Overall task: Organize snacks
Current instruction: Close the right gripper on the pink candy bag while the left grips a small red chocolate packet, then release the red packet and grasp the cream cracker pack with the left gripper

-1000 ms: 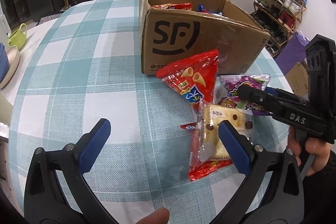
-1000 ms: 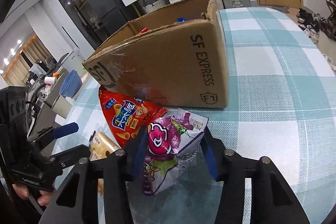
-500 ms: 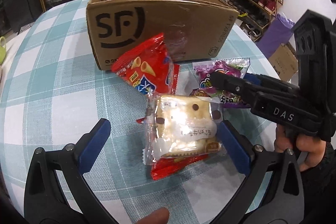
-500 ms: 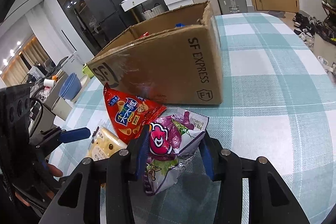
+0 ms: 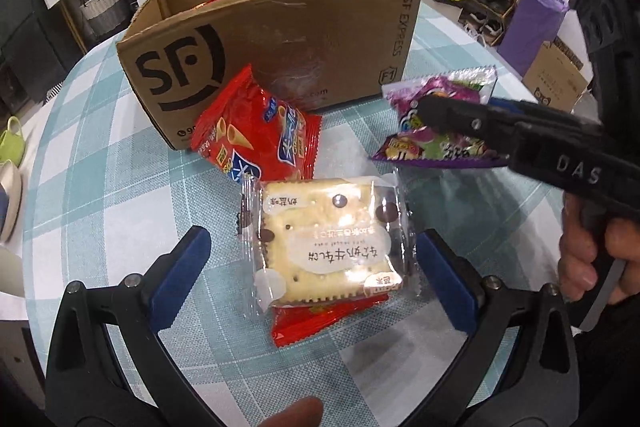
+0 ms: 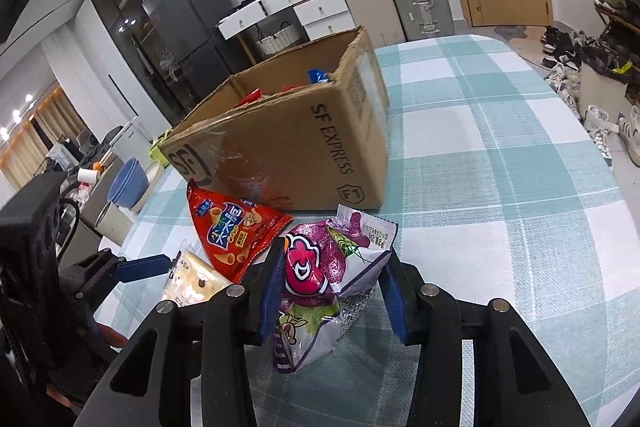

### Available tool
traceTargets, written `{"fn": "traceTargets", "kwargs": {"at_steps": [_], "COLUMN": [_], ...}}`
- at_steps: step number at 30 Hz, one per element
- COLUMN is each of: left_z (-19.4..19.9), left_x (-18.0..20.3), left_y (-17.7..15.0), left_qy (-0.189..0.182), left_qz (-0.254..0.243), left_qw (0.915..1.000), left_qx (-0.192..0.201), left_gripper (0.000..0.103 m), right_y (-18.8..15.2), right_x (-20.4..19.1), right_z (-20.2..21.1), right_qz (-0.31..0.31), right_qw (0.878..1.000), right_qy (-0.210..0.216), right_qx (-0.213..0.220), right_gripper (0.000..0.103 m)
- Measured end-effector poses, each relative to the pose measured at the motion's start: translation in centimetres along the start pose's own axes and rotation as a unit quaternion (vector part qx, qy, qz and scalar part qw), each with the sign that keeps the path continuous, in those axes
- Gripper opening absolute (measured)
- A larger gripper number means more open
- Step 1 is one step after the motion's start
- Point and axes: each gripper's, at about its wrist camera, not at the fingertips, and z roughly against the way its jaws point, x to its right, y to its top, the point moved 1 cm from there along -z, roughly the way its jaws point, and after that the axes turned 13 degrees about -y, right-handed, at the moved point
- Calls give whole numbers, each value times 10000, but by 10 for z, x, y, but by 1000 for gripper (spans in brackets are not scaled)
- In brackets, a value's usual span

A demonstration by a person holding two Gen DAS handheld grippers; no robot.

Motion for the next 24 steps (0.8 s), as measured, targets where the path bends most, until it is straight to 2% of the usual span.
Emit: {"fn": "traceTargets", "kwargs": {"at_steps": [4, 6, 8, 9, 11, 15, 16, 18, 24], "left_z": [-4, -5, -6, -6, -7, 0, 2, 3, 8], "left_x": [4, 5, 3, 3, 0, -3, -6, -11, -25], "left_y": [-1, -1, -1, -1, -3, -4, -4, -2, 2], "left_qy": [137, -10, -240, -222, -203, -306, -325, -401, -536], "left_qz": [-114, -92, -34, -51, -123, -150, -127, -19, 344], "left_qw": [9998, 9998, 9995, 9996, 9996, 9994, 9993, 9991, 9979], "left_qx": [-89, -152, -200, -191, -174, 43, 93, 106, 137], "left_gripper": [102, 95, 78, 75, 61, 40, 27, 25, 27], "right_y": [-1, -2, -3, -4, -5, -5, -5, -6, -8], "right_x": [4, 5, 5, 6, 6, 5, 5, 5, 9], "right_z": [3, 4, 4, 5, 5, 6, 6, 6, 9], "right_qz": [-64, -79, -96, -100, -102, -105, -101, -96, -122], "right_qw": [10000, 10000, 9999, 9999, 9999, 9999, 9999, 9999, 9999], "right_qy": [-41, -48, -45, -43, -47, -35, -32, -33, -79], "right_qx": [10, 24, 18, 14, 14, 20, 28, 28, 40], "right_gripper": [44, 44, 44, 44, 44, 44, 44, 44, 44]}}
